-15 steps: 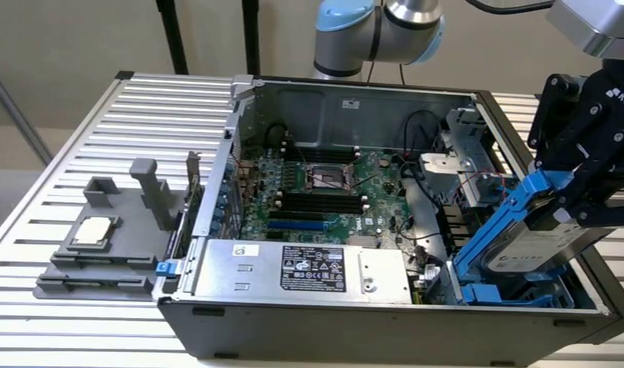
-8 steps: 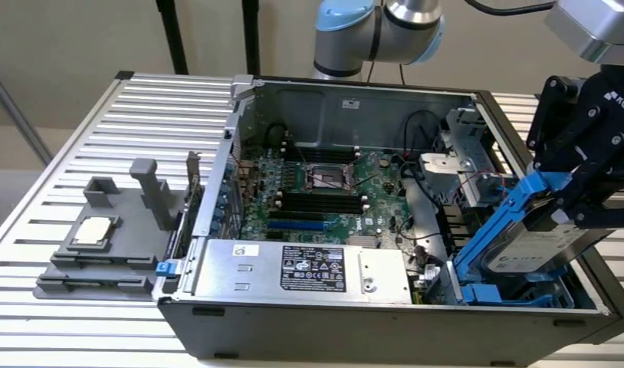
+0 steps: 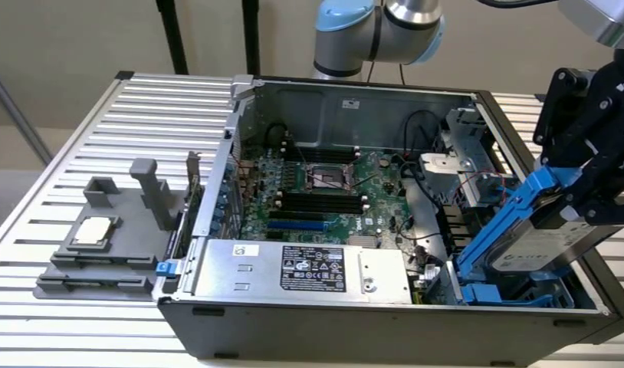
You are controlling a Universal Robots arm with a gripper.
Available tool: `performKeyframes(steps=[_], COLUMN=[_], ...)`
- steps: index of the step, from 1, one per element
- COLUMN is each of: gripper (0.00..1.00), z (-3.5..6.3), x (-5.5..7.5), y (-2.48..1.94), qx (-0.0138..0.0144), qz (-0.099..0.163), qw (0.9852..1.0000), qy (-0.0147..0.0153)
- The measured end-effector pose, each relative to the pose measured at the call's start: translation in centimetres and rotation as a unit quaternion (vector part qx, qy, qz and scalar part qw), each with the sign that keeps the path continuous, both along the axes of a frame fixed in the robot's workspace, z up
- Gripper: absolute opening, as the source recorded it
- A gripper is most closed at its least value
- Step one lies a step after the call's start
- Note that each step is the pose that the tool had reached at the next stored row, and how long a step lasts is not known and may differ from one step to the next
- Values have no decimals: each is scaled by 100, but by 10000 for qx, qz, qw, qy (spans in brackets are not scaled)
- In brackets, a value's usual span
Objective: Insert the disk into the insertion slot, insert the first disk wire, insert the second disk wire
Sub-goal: 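Insert the disk into the insertion slot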
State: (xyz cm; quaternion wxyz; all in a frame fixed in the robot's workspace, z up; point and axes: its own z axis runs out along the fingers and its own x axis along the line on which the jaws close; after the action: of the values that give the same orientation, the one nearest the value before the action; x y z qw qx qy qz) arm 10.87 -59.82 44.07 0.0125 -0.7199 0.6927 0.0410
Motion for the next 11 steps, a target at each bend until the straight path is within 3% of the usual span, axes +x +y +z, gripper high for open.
performKeyframes(steps=[4,11], gripper=[32,32], z=[1,-28], x=[-9,-12], y=[0,0], qx=[-84,-100], qz=[0,9], qw=[10000,9999], qy=[0,2])
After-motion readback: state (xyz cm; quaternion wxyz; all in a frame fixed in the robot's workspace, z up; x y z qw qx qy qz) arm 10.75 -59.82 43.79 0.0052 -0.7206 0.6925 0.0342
